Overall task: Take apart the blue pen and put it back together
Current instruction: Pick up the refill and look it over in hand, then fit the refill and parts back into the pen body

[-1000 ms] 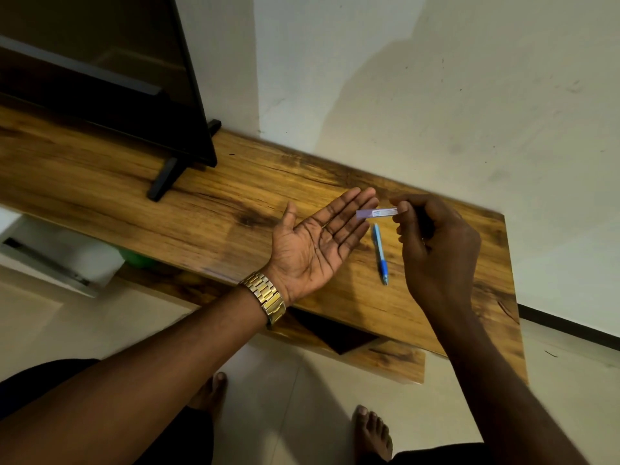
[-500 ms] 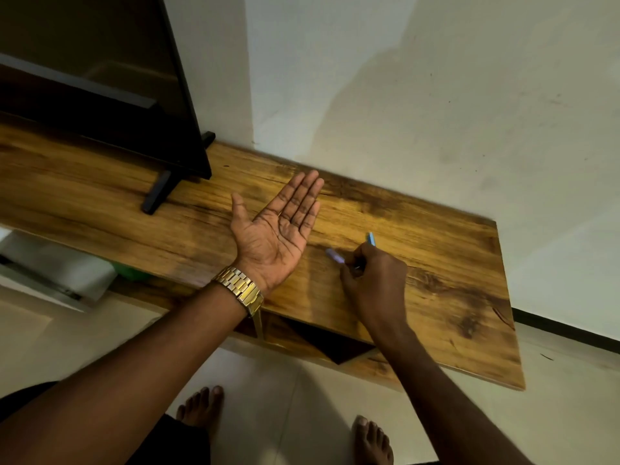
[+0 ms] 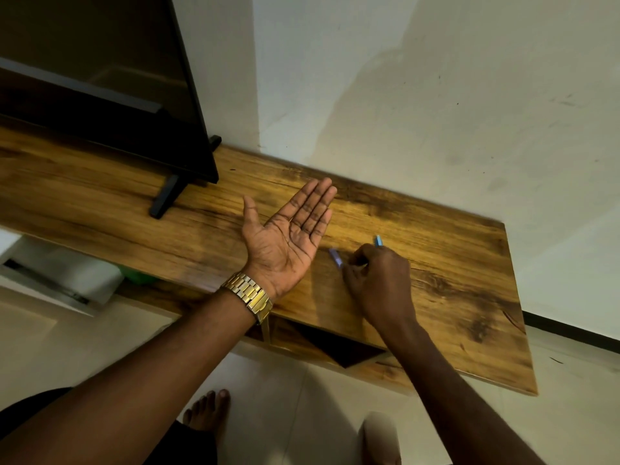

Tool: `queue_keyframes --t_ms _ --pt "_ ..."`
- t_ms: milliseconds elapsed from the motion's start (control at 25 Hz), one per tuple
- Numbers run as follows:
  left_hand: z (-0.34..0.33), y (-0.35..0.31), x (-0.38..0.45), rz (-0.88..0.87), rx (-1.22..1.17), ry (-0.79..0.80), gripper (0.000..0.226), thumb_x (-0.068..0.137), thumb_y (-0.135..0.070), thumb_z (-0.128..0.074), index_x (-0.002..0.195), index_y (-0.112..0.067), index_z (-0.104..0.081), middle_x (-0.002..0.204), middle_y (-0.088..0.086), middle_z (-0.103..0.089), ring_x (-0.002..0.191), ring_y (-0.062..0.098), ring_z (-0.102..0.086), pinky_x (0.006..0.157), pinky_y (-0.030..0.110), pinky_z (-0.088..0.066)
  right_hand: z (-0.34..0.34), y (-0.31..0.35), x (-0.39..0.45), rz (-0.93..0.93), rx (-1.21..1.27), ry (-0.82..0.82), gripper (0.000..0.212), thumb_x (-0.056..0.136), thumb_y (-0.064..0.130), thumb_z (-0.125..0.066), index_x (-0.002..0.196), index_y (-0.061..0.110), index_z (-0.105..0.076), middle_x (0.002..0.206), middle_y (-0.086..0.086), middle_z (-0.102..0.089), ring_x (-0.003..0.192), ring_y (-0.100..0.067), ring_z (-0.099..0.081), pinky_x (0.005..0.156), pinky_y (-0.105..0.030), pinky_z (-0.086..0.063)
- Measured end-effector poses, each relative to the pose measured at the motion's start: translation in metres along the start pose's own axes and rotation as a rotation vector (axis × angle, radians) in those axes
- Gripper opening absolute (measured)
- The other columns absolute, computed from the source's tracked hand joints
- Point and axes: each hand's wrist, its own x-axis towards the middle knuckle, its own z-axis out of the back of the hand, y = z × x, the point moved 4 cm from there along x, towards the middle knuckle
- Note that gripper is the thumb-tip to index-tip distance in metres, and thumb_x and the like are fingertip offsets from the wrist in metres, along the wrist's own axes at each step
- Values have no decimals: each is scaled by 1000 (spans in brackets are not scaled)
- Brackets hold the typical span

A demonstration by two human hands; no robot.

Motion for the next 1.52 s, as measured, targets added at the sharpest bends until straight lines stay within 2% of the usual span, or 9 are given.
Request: queue_keyframes --t_ms 160,280,480,760,840,920,1080,1280,1520 --pt "2 16 -4 65 111 -3 114 95 -88 -17 160 1 -46 163 21 -53 153 30 -50 125 36 -38 41 15 3 214 88 -226 12 98 20 -77 109 16 -80 97 2 -70 80 -8 -61 70 -7 -40" --pt "3 34 -10 143 149 18 113 95 -89 -21 157 1 -50 158 21 -58 147 29 -56 112 32 -51 42 19 0 337 -26 -104 23 100 24 -73 121 18 -80 105 -3 -66 94 -17 -59 75 -24 -39" --pt "2 51 -16 227 233 -15 111 95 -88 -22 155 1 -53 159 24 -56 143 32 -59 120 39 -39 37 21 -4 415 -180 106 29 99 28 -73 126 22 -79 116 -7 -63 104 -25 -59 79 -35 -51" --pt "-6 58 -27 299 261 -23 101 98 -85 -24 131 -1 -71 122 18 -76 102 24 -78 87 32 -63 36 21 -5 493 -268 211 24 99 30 -71 118 17 -79 120 -7 -65 107 -25 -65 90 -45 -58" --pt "-9 56 -25 308 262 -48 101 98 -85 -25 145 -3 -63 136 21 -71 116 29 -72 91 34 -60 39 16 -3 411 -114 192 18 96 23 -78 113 19 -81 116 0 -68 100 -14 -67 88 -30 -58" --pt "-6 50 -21 258 343 -120 92 100 -80 -31 151 -9 -59 146 19 -68 126 32 -65 94 36 -57 45 1 2 136 198 73 7 95 22 -81 102 22 -83 102 7 -76 85 -5 -70 77 -20 -55" --pt "2 26 -15 -110 1148 -232 34 103 -46 -67 117 -20 -81 100 -8 -83 88 -3 -71 74 27 -53 38 -27 4 -481 698 55 9 98 28 -80 92 23 -84 85 11 -83 77 -1 -72 74 -29 -49" --pt "0 26 -18 -186 1433 -129 17 95 -37 -80 106 -25 -85 105 -11 -83 107 4 -73 94 30 -56 27 -21 2 -422 613 129 11 97 33 -81 90 26 -85 79 18 -81 74 16 -70 68 -21 -45" --pt "-2 25 -19 -213 1517 -139 13 93 -31 -82 103 -22 -84 104 -12 -82 104 2 -71 87 24 -55 25 -21 3 -292 398 161 12 97 38 -81 95 27 -85 86 15 -80 79 13 -72 63 -14 -45"
